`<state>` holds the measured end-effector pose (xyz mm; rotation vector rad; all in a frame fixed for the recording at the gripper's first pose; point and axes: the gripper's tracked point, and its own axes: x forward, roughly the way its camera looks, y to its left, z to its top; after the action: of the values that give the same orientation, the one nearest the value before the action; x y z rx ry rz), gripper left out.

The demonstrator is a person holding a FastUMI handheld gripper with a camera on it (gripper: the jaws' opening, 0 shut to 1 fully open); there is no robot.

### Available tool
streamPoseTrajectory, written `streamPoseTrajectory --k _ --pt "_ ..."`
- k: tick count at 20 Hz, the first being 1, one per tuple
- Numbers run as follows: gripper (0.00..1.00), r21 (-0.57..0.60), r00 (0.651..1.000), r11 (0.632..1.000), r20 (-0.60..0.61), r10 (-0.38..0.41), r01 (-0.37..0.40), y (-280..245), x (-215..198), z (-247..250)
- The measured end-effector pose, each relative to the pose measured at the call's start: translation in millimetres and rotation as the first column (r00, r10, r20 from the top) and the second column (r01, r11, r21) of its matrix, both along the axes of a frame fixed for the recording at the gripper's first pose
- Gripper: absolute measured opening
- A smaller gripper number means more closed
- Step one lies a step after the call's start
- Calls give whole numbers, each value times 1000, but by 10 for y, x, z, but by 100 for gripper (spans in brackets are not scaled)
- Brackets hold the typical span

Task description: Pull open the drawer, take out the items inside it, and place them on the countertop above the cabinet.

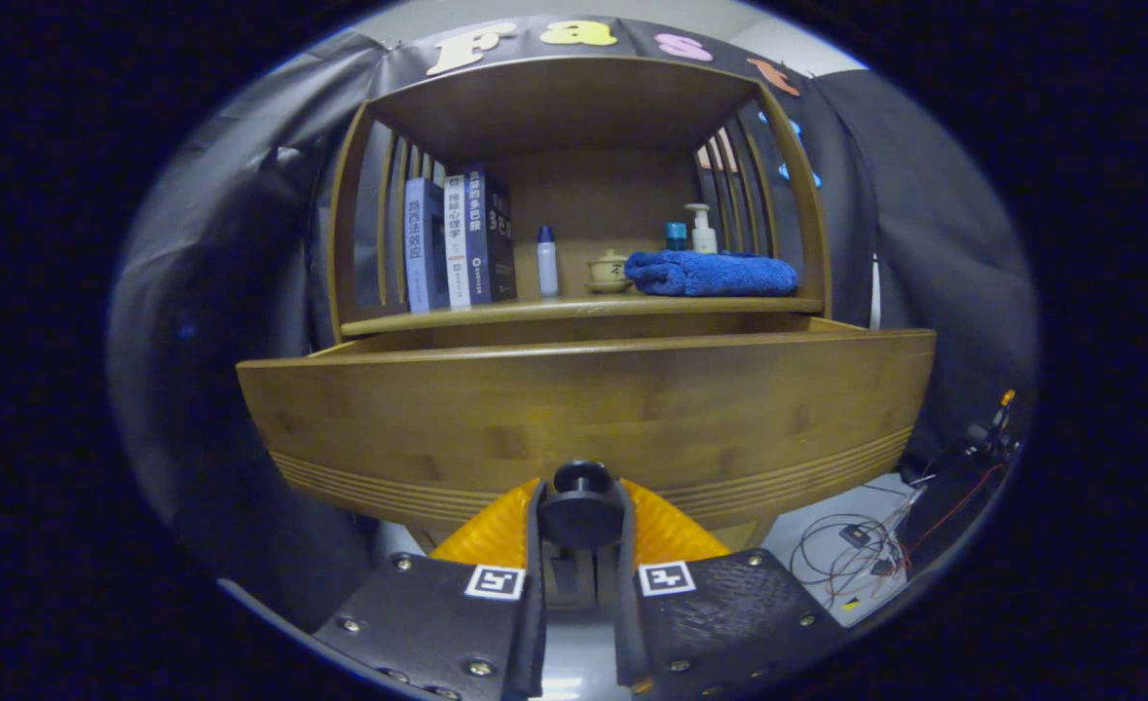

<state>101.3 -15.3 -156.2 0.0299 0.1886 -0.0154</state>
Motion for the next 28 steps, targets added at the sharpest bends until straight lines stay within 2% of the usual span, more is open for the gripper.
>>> streamPoseTrajectory --k 5,10,12,14,19,22,28 --pt "28 -17 1000 1000 -12 2 -3 -8 -276 -31" --pt "28 3 999 1000 -34 -1 1 0 -272 -62" --pt "32 -8 998 1000 -62 -3 2 -2 -272 -76" --pt "44 -29 996 999 -84 -28 25 -63 -316 -2" --pt "100 -95 995 995 -88 -41 32 -22 -443 313" --pt "99 -110 992 993 -108 -61 49 10 -499 537" --pt "99 -60 991 996 -115 -72 65 196 -388 1154"
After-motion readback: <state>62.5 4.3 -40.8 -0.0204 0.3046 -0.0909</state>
